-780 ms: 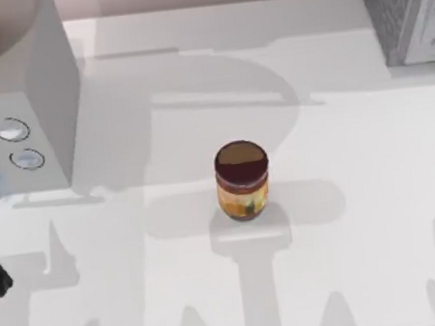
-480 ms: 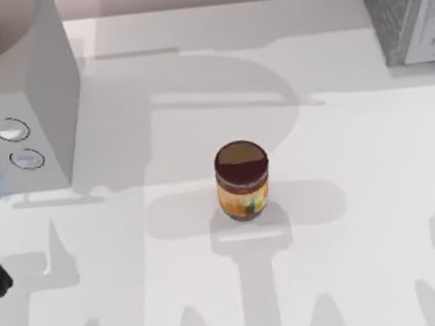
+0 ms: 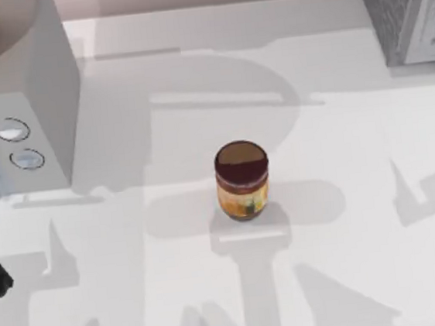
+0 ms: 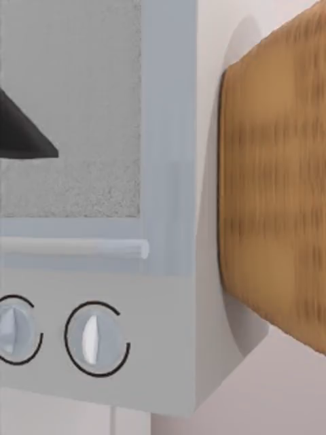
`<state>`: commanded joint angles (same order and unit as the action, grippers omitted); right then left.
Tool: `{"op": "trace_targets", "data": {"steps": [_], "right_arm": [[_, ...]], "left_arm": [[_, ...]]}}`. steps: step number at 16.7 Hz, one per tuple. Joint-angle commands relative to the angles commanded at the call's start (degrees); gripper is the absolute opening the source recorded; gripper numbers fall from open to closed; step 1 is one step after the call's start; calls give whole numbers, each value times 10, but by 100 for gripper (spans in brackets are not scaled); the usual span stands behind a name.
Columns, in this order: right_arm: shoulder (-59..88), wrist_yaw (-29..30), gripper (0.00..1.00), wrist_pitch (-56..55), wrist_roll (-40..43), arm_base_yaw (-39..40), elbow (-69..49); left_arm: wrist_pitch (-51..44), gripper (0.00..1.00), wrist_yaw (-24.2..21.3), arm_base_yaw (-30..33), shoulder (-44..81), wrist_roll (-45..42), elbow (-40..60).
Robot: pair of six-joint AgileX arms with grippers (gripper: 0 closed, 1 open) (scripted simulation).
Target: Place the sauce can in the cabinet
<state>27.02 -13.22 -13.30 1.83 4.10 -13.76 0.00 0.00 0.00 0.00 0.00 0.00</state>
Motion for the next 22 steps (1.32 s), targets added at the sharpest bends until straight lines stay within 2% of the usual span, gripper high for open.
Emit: {"op": "trace_targets", "data": {"steps": [12, 22], "right_arm": [[363, -200, 100, -177, 59, 53, -135], [618, -327, 100, -301, 90, 70, -202]], "left_arm": [[0, 100, 0, 0, 0, 0, 0], [0, 100, 0, 0, 0, 0, 0]]}}
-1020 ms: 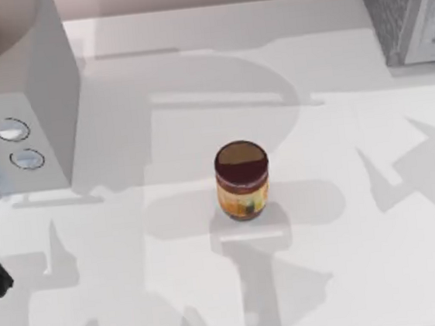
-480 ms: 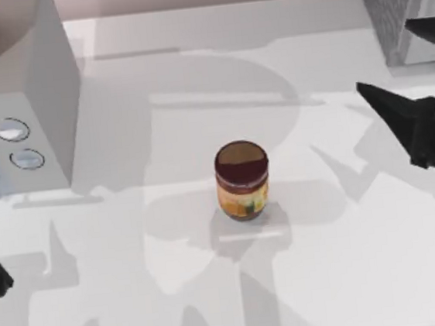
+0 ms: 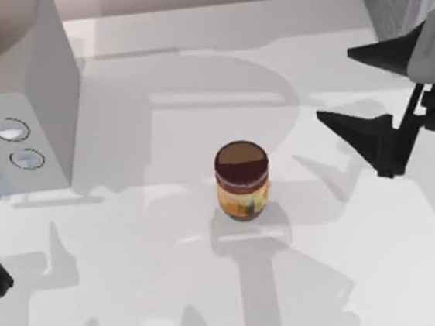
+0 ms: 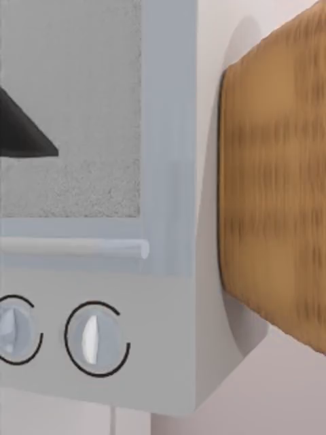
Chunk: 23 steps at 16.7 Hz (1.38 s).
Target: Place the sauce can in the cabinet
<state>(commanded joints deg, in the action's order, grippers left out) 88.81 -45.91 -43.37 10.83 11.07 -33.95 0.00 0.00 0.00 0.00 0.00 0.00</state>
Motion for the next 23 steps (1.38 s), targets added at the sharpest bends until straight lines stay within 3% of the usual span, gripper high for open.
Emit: {"op": "trace_targets", "data": {"steps": [23], "right_arm": [[428, -240, 100, -198, 56, 36, -164]], "left_arm": [[0, 100, 0, 0, 0, 0, 0]]}}
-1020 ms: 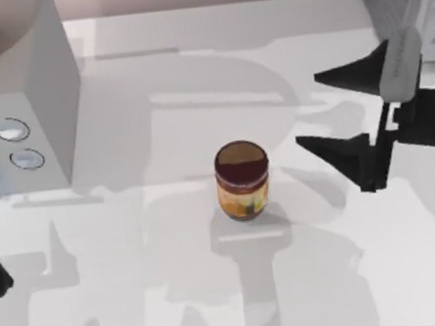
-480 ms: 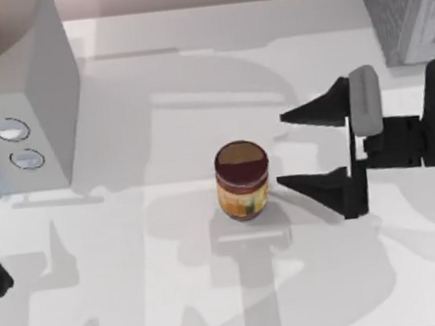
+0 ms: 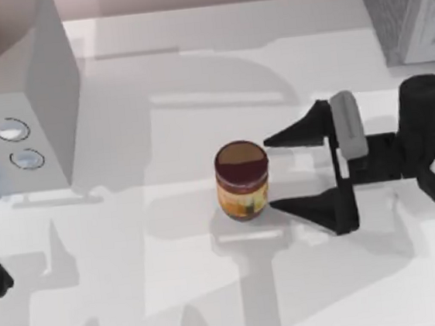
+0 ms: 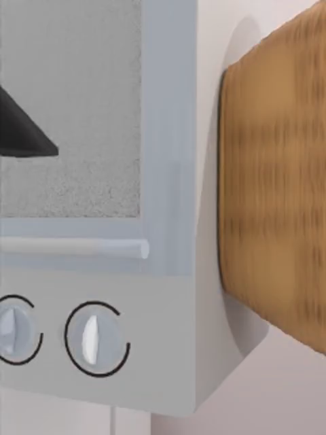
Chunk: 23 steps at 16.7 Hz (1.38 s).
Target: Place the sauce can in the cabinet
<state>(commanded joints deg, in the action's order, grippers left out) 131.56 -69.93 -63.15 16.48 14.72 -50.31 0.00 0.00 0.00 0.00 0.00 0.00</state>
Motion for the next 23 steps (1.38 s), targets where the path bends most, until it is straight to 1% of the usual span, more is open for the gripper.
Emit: {"op": "trace_targets", "data": {"steps": [4, 12, 14, 19, 23], "right_arm": [[38, -23, 100, -17, 5, 2, -23], [38, -21, 100, -17, 4, 0, -23], [45, -8, 100, -26, -8, 17, -34], [76, 50, 100, -55, -50, 77, -74], [81, 59, 100, -59, -55, 86, -80]], "left_arm": [[0, 100, 0, 0, 0, 0, 0], [0, 100, 0, 0, 0, 0, 0], [0, 100, 0, 0, 0, 0, 0], [0, 100, 0, 0, 0, 0, 0], [0, 100, 0, 0, 0, 0, 0]]}}
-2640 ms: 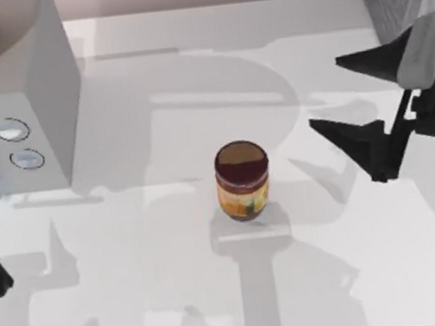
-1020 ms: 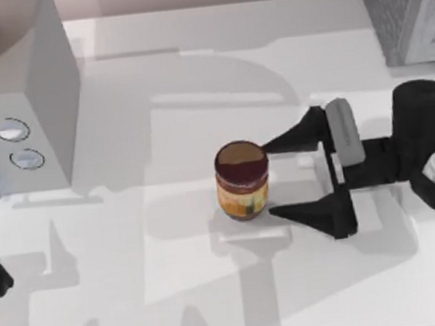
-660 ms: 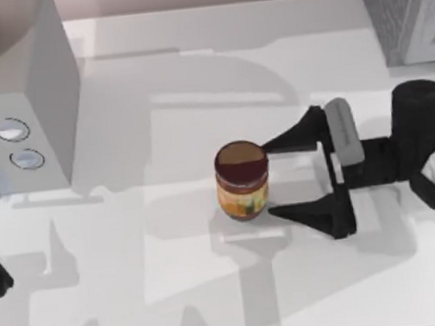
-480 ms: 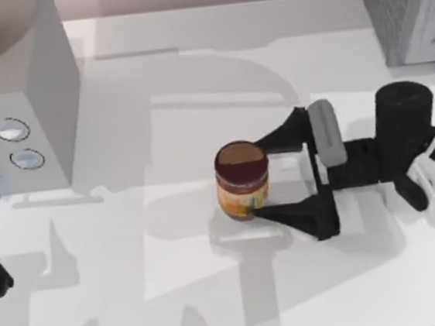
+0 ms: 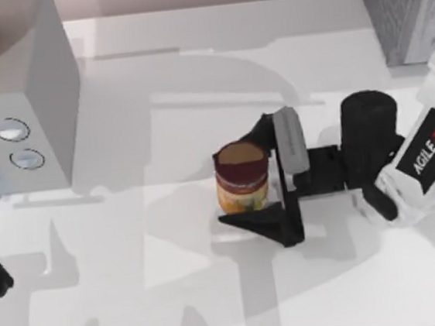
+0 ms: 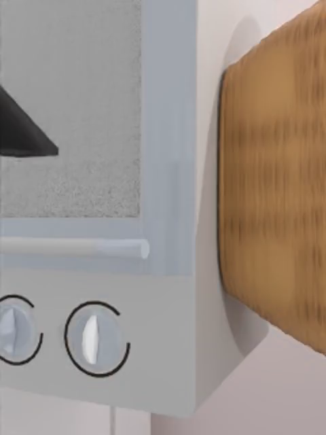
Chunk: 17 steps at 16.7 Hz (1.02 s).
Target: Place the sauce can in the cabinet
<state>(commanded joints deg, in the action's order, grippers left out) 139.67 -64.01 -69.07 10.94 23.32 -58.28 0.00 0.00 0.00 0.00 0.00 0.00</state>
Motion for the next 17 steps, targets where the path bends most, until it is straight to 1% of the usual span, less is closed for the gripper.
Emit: {"op": "trace_targets", "data": {"steps": [1, 14, 15, 17], "right_arm": [[0, 0, 100, 0, 0, 0, 0], [0, 0, 2, 0, 0, 0, 0], [0, 0, 0, 0, 0, 0, 0], [0, 0, 0, 0, 0, 0, 0]], "left_arm": [[0, 100, 0, 0, 0, 0, 0], [0, 100, 0, 0, 0, 0, 0], [0, 100, 0, 0, 0, 0, 0], [0, 100, 0, 0, 0, 0, 0]]}}
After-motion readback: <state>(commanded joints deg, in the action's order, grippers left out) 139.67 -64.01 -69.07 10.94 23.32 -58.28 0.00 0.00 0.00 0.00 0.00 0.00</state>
